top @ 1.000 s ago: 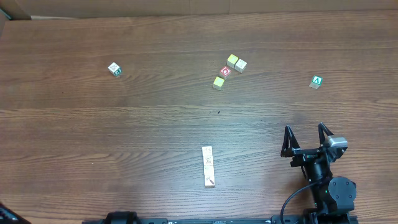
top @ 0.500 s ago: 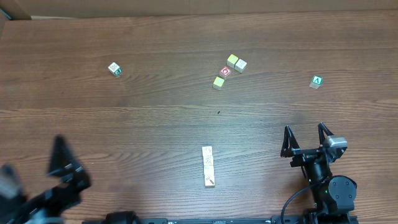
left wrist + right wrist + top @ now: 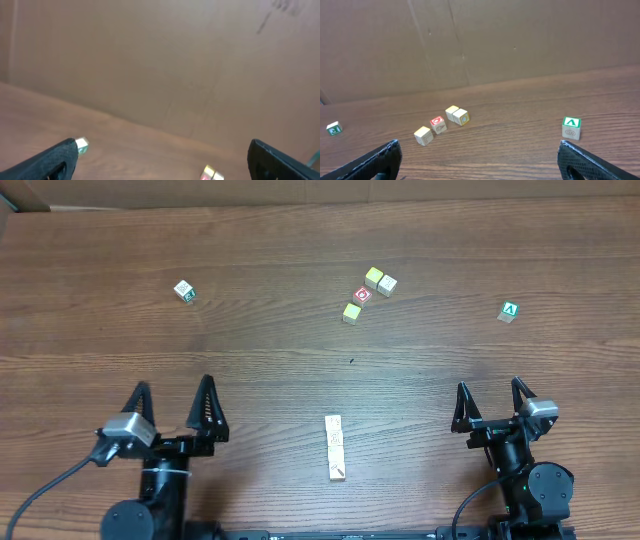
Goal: Flip 4 blocks
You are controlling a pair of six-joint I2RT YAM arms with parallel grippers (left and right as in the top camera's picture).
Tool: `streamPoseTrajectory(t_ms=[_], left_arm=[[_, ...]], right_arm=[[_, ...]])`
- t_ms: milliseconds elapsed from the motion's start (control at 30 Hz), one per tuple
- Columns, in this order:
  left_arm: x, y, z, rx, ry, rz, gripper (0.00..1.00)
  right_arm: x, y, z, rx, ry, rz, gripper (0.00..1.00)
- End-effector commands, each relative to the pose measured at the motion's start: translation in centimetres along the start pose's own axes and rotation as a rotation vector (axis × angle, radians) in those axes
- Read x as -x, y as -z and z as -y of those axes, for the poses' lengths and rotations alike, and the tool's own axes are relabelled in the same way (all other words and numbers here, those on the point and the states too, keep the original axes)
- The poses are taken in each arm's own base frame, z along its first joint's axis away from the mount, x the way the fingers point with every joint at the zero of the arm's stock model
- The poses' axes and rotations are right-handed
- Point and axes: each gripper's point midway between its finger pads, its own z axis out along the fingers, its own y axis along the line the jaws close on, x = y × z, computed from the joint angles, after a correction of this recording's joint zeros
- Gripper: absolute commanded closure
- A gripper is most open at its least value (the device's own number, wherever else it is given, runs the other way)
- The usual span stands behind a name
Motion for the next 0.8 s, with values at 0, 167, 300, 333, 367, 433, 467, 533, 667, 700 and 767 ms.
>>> streamPoseTrajectory(t_ms=[0,167,300,333,367,433,467,533,667,700,767], left_arm=[[-1.3,-0.4,0.1,-0.059,0.043,0.051,0.0],[-2.2,-1.0,-0.2,-0.101,0.042,0.138,0.0],[-3.8,-1.0,-0.5,-0.126,0.047,0.164,0.0],[-4.0,-0.9,-0.6,-0.125,0.05,0.166,0.0],[-4.2,-1.0,-0.6,-0.124,0.051,0.167,0.0],[-4.8,-1.1,-0.9,-0.113,0.052,0.153,0.0],[-5.0,-1.1,-1.0,-0.111,0.051,0.148,0.0],[-5.7,-1.3,-1.5,-0.094,0.052,0.133,0.0],[-7.1,-1.5,-2.1,-0.075,0.051,0.095,0.0],[-7.4,-1.5,-2.3,-0.066,0.051,0.086,0.0],[-8.2,-1.6,-2.7,-0.047,0.024,0.051,0.0]], right_arm=[[-0.2,0.0,0.1,0.002,0.005,0.004,0.0],[-0.2,0.0,0.1,0.002,0.005,0.004,0.0],[-0.2,0.0,0.1,0.002,0.005,0.004,0.0],[-0.2,0.0,0.1,0.002,0.005,0.004,0.0],[-0.2,0.0,0.1,0.002,0.005,0.004,0.0],[-0.2,0.0,0.1,0.002,0.005,0.004,0.0],[-0.2,0.0,0.1,0.001,0.005,0.004,0.0],[-0.2,0.0,0.1,0.001,0.005,0.004,0.0],[-0.2,0.0,0.1,0.002,0.005,0.004,0.0],[-0.2,0.0,0.1,0.002,0.005,0.004,0.0],[-0.2,0.0,0.1,0.002,0.005,0.004,0.0]])
